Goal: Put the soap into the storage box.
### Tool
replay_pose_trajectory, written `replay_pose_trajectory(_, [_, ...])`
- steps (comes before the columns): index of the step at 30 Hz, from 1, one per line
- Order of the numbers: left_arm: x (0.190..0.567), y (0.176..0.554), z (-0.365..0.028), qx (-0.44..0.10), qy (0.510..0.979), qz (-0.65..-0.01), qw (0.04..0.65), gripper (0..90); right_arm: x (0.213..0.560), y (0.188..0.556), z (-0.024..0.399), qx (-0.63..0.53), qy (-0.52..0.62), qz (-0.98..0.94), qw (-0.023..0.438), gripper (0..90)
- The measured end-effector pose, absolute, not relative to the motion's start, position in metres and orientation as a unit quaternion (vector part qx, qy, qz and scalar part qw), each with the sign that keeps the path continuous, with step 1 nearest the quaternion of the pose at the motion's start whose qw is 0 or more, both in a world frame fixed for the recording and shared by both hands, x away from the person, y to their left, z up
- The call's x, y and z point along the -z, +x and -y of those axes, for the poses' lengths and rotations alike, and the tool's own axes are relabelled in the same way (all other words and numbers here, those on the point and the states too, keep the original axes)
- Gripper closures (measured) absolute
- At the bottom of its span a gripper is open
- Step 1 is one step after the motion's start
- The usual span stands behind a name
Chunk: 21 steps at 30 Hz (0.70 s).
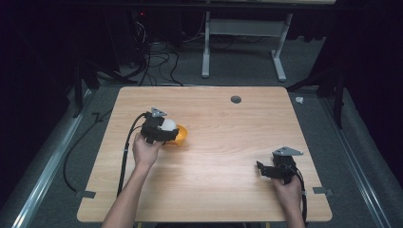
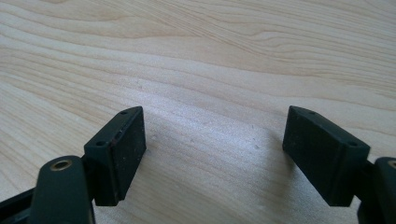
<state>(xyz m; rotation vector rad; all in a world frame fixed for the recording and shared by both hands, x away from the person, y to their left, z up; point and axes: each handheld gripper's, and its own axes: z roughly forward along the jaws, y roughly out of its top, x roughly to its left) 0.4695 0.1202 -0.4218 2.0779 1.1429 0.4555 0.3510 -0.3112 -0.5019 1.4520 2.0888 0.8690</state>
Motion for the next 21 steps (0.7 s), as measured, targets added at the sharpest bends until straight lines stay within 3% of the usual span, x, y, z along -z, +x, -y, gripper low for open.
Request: replay_pose_trajectory(21, [0.447, 0.489, -0.114, -0.176, 0.801, -0.470, 0.326, 24.5, 0.502, 0.351, 0.311, -0.315, 0.526, -0.757, 0.225, 22.2])
